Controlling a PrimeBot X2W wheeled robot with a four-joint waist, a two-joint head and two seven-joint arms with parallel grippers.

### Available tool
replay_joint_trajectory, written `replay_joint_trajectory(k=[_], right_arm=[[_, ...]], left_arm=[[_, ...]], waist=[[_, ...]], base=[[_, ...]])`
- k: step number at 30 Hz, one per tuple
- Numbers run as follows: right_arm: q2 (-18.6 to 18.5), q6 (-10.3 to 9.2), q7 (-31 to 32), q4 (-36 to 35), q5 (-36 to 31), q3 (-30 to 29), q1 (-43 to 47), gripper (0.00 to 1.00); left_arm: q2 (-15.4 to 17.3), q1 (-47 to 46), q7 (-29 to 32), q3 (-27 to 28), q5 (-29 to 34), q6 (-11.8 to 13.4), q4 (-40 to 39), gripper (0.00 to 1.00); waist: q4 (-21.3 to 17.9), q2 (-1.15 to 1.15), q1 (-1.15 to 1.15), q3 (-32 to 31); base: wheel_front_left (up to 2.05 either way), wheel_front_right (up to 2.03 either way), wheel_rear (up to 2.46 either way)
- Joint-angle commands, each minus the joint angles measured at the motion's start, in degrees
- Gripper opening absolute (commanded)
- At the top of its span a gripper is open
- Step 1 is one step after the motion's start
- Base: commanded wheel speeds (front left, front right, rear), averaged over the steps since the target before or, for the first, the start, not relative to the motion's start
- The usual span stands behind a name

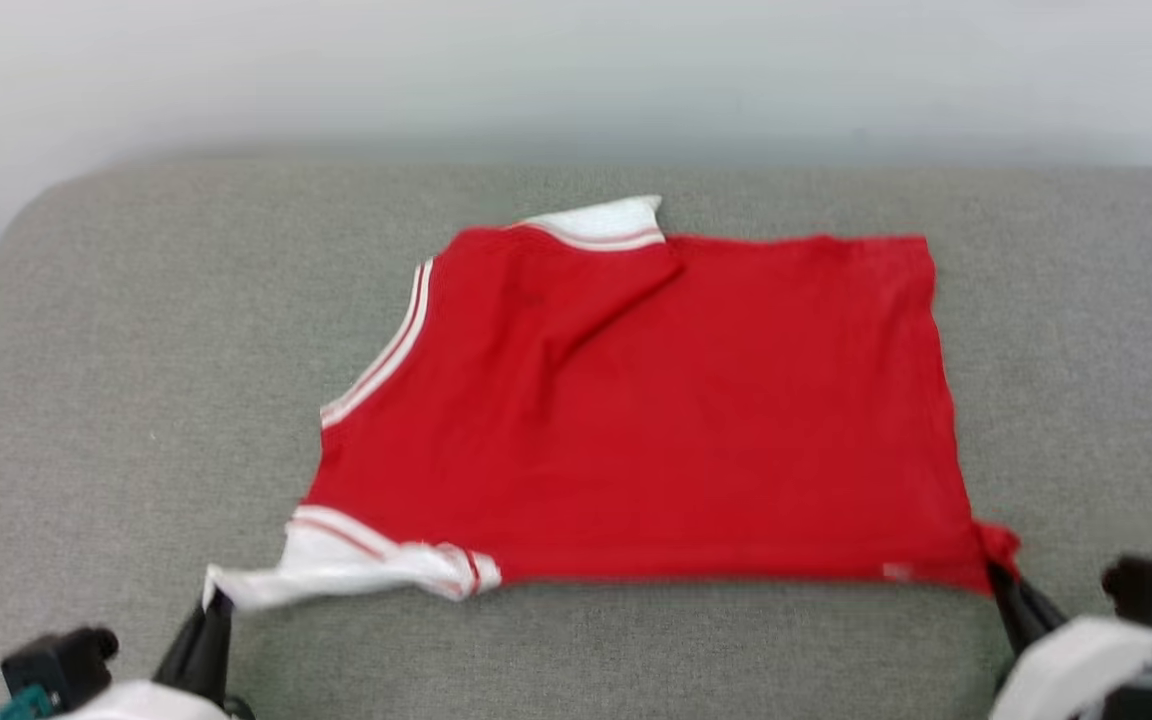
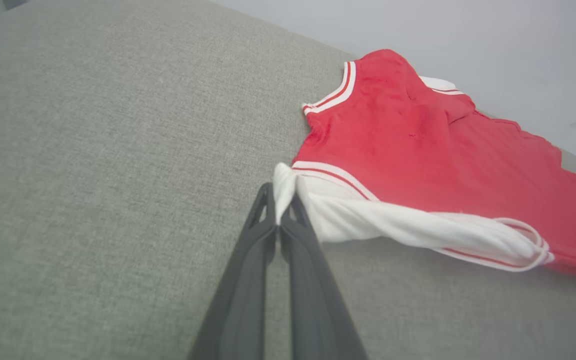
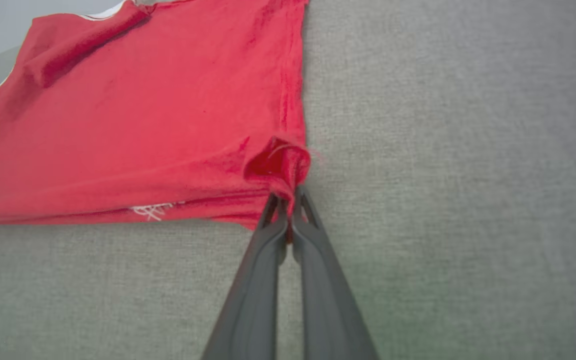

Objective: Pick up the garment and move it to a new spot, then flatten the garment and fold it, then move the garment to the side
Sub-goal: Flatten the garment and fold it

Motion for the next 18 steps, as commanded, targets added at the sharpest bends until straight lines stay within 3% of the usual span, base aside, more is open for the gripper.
replay_joint_trajectory(k=[1,11,18], right_arm=[[0.5,-0.14,1.5,-2.6,-0.6,-1.7,3.1,0.00],[3.6,-0.14,8.9,-14.1,-3.0,-5.6,14.3,0.00],[3.8,-0.13,10.0,-17.1,-4.2,-4.3,9.1,0.00]], left_arm=[[0.2,2.1,0.6,0.2,-0.6,0.9,-1.2,0.00],[0.0,11.4,3.9,0.6,-3.2,4.5,-9.0,0.00],[1.2,4.0,5.6,-1.3,-0.8,3.6,-12.5,0.00]], waist=[[0.1,0.00,0.02,-0.9],[0.2,0.00,0.02,-2.0],[0.4,0.00,0.02,1.2]], base=[[0.00,0.00,0.00],[0.00,0.00,0.00],[0.00,0.00,0.00]])
